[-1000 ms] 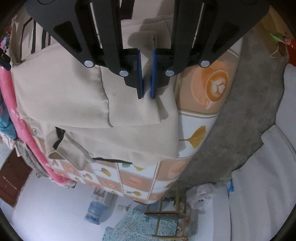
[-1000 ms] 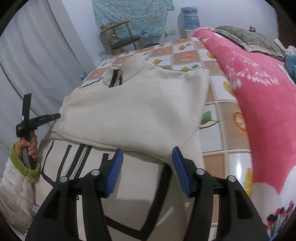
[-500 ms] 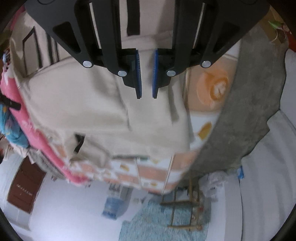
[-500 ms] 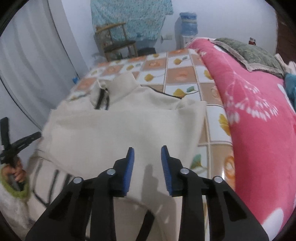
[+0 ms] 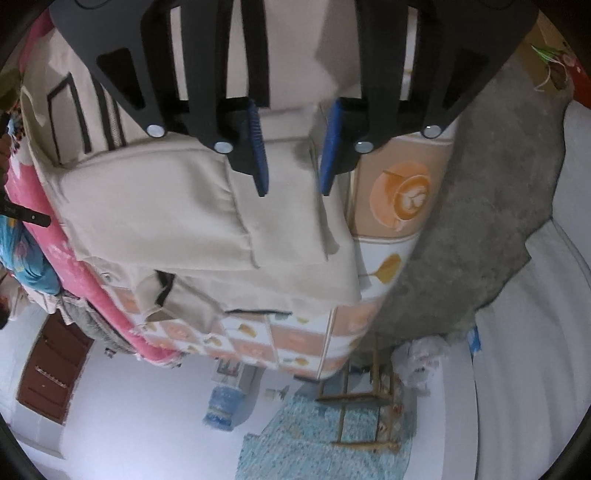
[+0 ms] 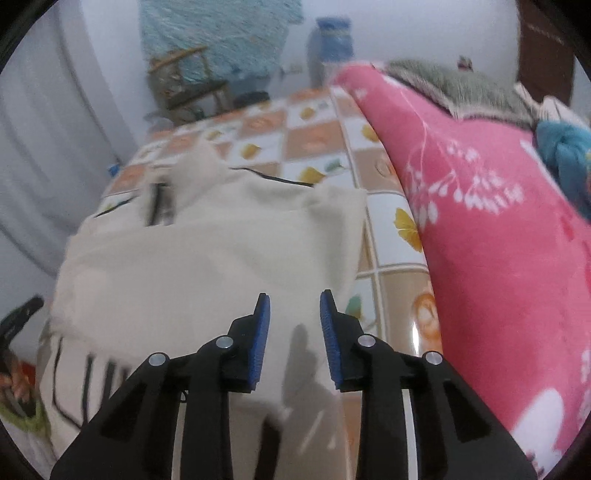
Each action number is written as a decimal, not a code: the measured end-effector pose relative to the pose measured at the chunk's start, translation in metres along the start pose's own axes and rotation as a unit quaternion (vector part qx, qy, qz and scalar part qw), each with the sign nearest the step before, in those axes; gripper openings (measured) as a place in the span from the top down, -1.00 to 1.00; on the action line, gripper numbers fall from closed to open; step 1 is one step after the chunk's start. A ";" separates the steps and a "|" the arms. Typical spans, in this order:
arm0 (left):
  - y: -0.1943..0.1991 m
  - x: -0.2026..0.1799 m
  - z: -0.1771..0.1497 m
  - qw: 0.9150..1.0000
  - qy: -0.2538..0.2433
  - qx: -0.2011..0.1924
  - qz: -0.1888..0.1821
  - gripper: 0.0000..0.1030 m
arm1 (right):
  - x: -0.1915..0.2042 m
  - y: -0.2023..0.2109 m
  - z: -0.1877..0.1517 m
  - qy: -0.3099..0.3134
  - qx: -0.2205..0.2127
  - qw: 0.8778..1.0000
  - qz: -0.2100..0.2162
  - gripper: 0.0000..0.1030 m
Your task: Fold large clothes
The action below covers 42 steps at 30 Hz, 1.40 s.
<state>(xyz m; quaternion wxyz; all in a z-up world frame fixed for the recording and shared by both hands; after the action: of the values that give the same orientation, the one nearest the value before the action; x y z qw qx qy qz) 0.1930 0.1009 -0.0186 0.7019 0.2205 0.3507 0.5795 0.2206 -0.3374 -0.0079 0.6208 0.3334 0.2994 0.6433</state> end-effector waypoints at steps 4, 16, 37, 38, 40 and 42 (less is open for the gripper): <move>0.039 -0.015 -0.015 1.000 -0.010 -0.012 -0.012 -0.06 | 0.033 0.041 -0.031 0.038 -0.017 0.999 0.021 -0.25; 0.051 -0.083 -0.127 0.996 -0.061 0.069 -0.016 -0.68 | 0.113 0.047 -0.144 0.068 0.051 0.996 0.015 -0.72; 0.027 -0.096 -0.158 0.992 -0.086 0.076 0.052 -0.84 | 0.127 0.024 -0.167 0.080 0.073 0.994 -0.013 -0.87; 0.027 -0.096 -0.158 0.992 -0.085 0.076 0.053 -0.84 | 0.127 0.024 -0.167 0.079 0.072 0.994 -0.014 -0.87; 0.027 -0.097 -0.158 0.992 -0.084 0.077 0.053 -0.84 | 0.126 0.024 -0.167 0.079 0.072 0.994 -0.014 -0.87; 0.026 -0.097 -0.158 0.992 -0.083 0.077 0.054 -0.84 | 0.126 0.024 -0.167 0.078 0.071 0.994 -0.015 -0.87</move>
<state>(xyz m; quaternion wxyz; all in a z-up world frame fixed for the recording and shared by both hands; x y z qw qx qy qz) 0.0495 -0.0027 -0.0803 0.6770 0.3405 0.3222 0.5674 0.0712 -0.2078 -0.0813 0.5799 0.3211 0.3966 0.6350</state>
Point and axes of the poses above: each gripper's, at about its wrist camera, not at the fingertips, and y roughly against the way its jaws point, x to its left, z to its top, the point moved 3 cm from there along -y, roughly the way its jaws point, and after that the axes turned 7 degrees about y, right-handed, at the moved point
